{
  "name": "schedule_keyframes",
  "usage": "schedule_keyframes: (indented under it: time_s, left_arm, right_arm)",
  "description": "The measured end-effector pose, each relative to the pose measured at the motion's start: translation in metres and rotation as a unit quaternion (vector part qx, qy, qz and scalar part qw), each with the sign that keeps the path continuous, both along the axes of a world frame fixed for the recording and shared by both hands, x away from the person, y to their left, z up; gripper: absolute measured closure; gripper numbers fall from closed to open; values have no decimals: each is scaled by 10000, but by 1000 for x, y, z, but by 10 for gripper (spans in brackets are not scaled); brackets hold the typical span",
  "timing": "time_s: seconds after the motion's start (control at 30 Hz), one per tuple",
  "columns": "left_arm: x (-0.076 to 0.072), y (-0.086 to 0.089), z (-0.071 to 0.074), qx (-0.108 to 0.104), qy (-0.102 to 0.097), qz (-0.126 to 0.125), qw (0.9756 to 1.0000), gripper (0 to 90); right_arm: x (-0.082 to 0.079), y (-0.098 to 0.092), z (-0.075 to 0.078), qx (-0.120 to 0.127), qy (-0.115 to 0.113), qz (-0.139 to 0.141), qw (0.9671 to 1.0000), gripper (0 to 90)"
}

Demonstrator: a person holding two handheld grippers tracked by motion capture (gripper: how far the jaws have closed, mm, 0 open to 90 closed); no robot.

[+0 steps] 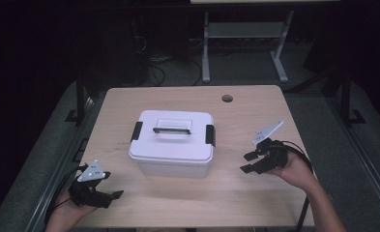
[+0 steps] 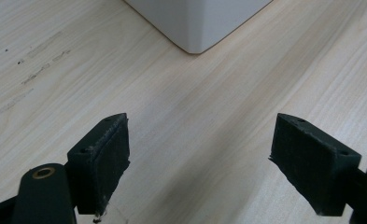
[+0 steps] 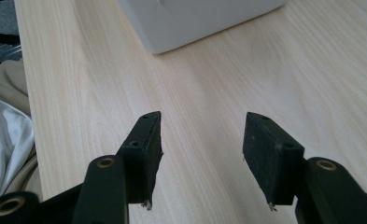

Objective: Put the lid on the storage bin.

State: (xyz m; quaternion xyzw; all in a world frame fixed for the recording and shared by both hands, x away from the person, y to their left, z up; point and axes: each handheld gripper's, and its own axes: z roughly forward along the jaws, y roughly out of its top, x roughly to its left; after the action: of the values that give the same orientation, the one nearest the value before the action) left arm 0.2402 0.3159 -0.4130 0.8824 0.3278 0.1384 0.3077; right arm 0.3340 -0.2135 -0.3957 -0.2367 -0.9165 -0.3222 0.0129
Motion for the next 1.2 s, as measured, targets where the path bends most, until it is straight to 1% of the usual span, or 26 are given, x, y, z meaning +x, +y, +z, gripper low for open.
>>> schedule_keyframes:
  time_s: [0.07,0.13,0.17,0.27,0.43,0.5,0.83,1.07,1.2]
  left_arm:
    - [0,0,0,-6,5,3,10000,195]
    - [0,0,-1,-9,2,17,10000,195]
    - [0,0,0,-8,1,9,10000,195]
    - [0,0,0,1,12,3,10000,195]
    - [0,0,-1,6,8,8,10000,195]
    - [0,0,-1,5,5,10,10000,195]
    - [0,-1,-1,10,8,7,10000,195]
    - [0,-1,-2,14,14,12,10000,195]
    - [0,-1,-2,14,7,11,10000,195]
  right_arm:
    - [-1,-2,-3,18,35,-14,10000,460]
    - [-1,-3,-4,19,10,10,10000,460]
    - [-3,-4,-6,32,39,-38,10000,459]
    - [-4,-6,-8,33,63,-55,10000,456]
    - [-6,-10,-11,41,58,-55,10000,454]
    - [-8,-12,-14,46,111,-106,9999,452]
    - [-14,-18,-19,70,73,-130,9999,448]
    - [-20,-22,-22,65,94,-163,9998,445]
    - [-22,-25,-24,105,87,-197,9997,445]
